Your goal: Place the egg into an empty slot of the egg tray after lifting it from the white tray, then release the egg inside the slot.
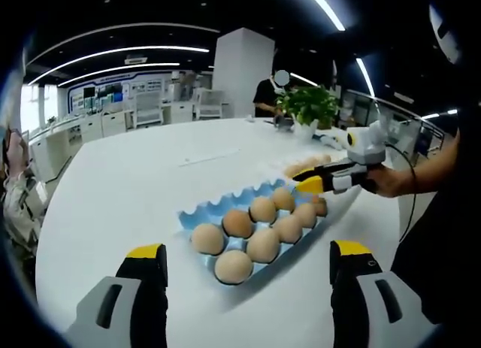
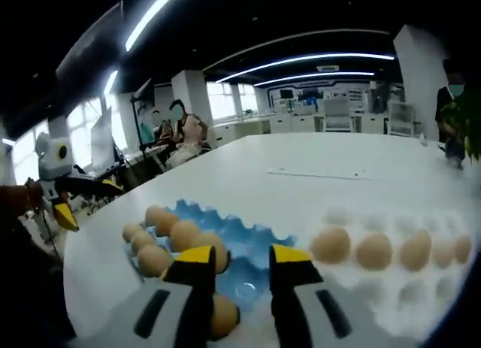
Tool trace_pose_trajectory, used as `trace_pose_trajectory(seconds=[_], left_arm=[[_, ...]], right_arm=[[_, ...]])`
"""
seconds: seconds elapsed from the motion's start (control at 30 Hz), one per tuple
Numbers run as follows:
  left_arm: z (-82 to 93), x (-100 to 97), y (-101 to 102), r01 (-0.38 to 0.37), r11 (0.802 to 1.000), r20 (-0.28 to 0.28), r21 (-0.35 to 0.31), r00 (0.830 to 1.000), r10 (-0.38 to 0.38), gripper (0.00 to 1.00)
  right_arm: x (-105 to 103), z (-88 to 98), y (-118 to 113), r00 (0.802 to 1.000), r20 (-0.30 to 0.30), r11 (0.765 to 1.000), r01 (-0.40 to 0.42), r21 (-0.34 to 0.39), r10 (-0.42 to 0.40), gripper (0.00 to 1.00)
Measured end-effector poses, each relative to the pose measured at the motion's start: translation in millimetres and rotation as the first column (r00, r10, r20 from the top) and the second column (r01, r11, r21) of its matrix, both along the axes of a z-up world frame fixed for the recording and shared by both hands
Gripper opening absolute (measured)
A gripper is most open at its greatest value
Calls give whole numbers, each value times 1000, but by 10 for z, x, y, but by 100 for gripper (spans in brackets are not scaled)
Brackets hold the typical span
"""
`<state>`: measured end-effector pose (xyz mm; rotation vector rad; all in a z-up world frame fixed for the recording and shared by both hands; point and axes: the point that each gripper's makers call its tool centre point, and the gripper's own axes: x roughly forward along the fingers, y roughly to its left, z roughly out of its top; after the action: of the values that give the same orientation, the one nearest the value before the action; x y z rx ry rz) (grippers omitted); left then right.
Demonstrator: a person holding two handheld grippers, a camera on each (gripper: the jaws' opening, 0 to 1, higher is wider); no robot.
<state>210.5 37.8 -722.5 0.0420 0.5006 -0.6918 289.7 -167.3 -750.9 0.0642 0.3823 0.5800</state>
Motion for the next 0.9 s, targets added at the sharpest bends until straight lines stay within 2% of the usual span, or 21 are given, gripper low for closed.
trace_pose_trajectory(seconds=[0.13, 0.17, 0.27, 0.4, 0.47, 0.53, 0.63, 0.73, 0.8, 0.83, 0.9], left_arm=[[-6, 1, -7, 3, 1000, -3, -1, 1000, -3, 89], [-9, 3, -7, 4, 1000, -3, -1, 1000, -4, 89], [-12, 4, -13, 5, 1000, -9, -8, 1000, -5, 87], [-10, 8, -12, 4, 1000, -5, -6, 1000, -4, 88], [-10, 15, 0, 0, 1000, 0, -2, 1000, 0, 88], [-12, 19, 6, -2, 1000, 0, -1, 1000, 2, 89], [-9, 15, -1, 1, 1000, 0, -3, 1000, -1, 89], [-9, 17, 3, 1, 1000, 1, -3, 1000, -1, 89], [-8, 20, 8, -1, 1000, 1, -4, 1000, 1, 89], [-6, 22, 9, -2, 1000, 1, -4, 1000, 2, 89], [-4, 21, 5, 0, 1000, 1, -4, 1000, 0, 89]], right_arm=[[47, 14, -394, 994, 10, 994, 106, -8, -106, 28], [41, -9, -507, 991, -14, 991, 134, 2, -134, 28], [46, 1, -802, 978, -16, 978, 208, 18, -208, 28], [43, 26, -1324, 938, 22, 937, 348, -28, -347, 28], [38, 44, -1552, 909, 43, 909, 415, -32, -414, 28], [4, 38, -1813, 873, 54, 871, 488, -53, -485, 28], [-41, 20, -2193, 810, 44, 809, 587, -40, -585, 28], [-67, -11, -2493, 766, 63, 762, 643, -80, -640, 28], [-71, -63, -2618, 750, 55, 744, 661, -95, -659, 29], [-60, -78, -2647, 750, 57, 745, 661, -94, -658, 30], [-46, -173, -2670, 752, 14, 748, 658, -92, -659, 34]])
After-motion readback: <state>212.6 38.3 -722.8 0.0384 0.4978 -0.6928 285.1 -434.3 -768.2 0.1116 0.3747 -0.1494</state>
